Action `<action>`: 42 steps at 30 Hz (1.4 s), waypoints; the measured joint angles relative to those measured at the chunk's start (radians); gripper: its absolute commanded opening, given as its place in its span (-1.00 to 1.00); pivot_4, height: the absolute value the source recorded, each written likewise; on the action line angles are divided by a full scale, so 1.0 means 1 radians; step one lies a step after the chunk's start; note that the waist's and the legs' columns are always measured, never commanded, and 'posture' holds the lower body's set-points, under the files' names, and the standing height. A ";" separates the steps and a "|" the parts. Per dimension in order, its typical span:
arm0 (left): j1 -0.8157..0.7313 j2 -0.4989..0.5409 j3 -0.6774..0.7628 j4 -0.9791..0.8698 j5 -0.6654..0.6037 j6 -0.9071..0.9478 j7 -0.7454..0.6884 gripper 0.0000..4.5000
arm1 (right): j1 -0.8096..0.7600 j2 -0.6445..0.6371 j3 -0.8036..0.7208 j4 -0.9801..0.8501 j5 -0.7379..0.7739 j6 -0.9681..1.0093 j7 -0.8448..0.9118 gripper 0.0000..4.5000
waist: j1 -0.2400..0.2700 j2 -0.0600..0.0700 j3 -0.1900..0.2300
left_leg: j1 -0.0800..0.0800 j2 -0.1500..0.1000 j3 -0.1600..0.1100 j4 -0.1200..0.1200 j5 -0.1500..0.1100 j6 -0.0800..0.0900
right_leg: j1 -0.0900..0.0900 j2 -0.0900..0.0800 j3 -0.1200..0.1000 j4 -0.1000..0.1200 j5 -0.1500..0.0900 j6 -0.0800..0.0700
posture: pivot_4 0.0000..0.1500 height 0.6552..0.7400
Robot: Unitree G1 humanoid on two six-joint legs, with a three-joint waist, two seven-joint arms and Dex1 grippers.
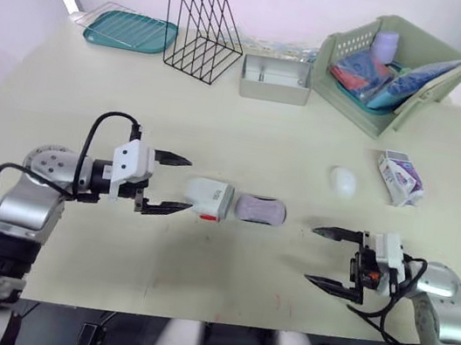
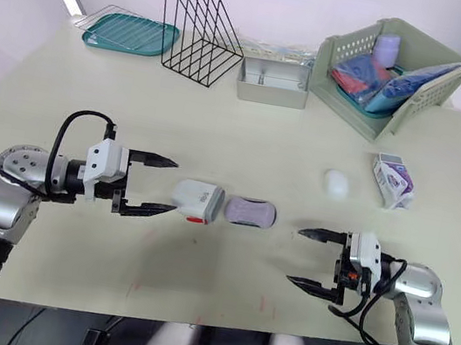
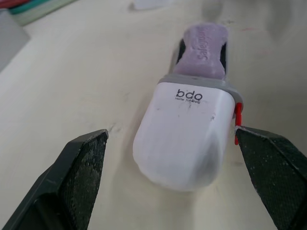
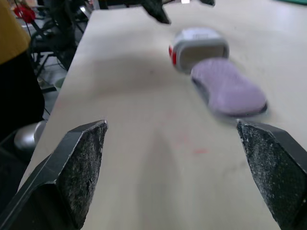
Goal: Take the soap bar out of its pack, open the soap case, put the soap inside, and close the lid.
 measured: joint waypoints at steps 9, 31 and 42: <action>-0.191 -0.011 -0.136 0.190 0.088 -0.025 -0.145 1.00 | 0.002 -0.006 0.012 0.031 -0.011 -0.054 -0.017 0.99 | -0.009 0.000 0.000 | 0.000 0.000 -0.001 0.000 0.000 0.000 | 0.000 0.000 0.000 0.000 0.000 0.000 | 1.00 1.00; -0.269 -0.095 -0.215 0.352 0.199 -0.153 -0.188 1.00 | 0.006 -0.021 0.014 0.045 0.005 -0.051 -0.038 0.99 | -0.008 0.000 0.000 | -0.002 -0.002 -0.003 0.002 0.000 0.000 | 0.000 0.000 0.000 0.001 0.000 0.000 | 1.00 1.00; -0.269 -0.102 -0.214 0.370 0.198 -0.191 -0.180 1.00 | 0.009 -0.024 0.021 0.023 0.005 -0.032 -0.040 0.99 | -0.008 0.000 0.000 | -0.002 -0.002 -0.003 0.003 0.000 0.000 | 0.001 0.000 0.000 0.001 0.000 0.000 | 1.00 1.00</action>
